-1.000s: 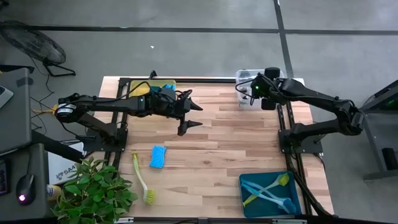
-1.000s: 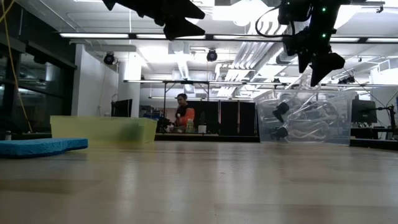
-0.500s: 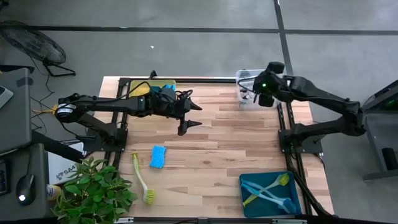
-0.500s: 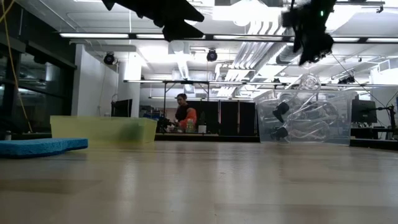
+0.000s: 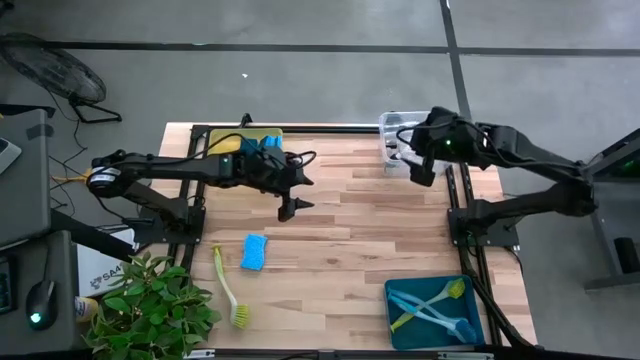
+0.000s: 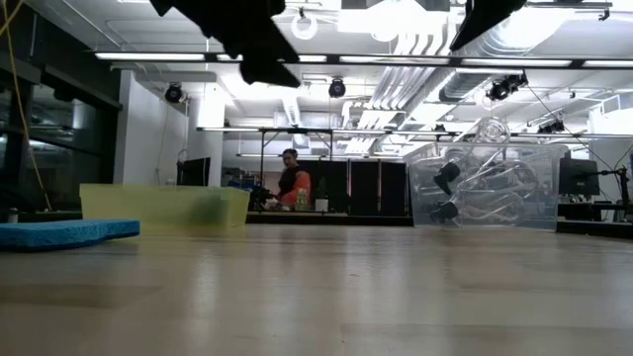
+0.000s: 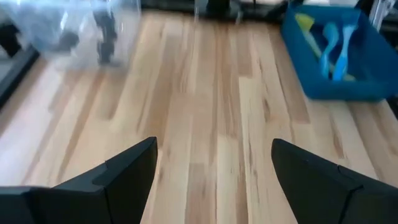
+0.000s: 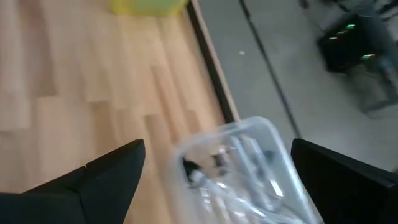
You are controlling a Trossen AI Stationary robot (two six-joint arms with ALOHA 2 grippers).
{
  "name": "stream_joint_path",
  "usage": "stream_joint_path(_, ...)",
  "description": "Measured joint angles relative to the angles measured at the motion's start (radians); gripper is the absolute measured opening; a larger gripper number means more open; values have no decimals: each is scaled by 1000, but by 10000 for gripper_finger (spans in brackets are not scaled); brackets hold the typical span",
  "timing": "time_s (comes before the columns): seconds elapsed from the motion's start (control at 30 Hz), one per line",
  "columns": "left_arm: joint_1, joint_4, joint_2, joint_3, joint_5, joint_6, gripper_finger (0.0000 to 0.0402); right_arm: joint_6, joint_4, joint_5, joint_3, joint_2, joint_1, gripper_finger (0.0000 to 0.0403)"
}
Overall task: Pick & Place Kitchen Sink Supplies
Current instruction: Put the blue sponge into the yellow bin
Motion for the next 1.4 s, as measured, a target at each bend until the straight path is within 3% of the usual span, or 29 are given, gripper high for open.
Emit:
stream_joint_path(0.27,-52,-290,-35,0,-71,-98,310,113,35,-78,-57,-4,115,398)
stream_joint_path(0.53,-189,-532,-42,-1,-227,-257,310,144,231,-82,-179,-4,250,399)
stream_joint_path(0.7,-275,-626,-42,-1,-240,-324,310,196,354,-86,-286,-4,343,395)
stream_joint_path(0.9,-359,-649,-37,-8,-244,-362,310,274,540,-86,-443,-4,454,395)
stream_joint_path(1.1,-379,-565,-33,-148,-220,-398,310,342,714,-72,-564,-3,549,395)
stream_joint_path(1.4,-379,-502,-33,-282,-214,-395,271,407,831,-24,-600,-3,649,394)
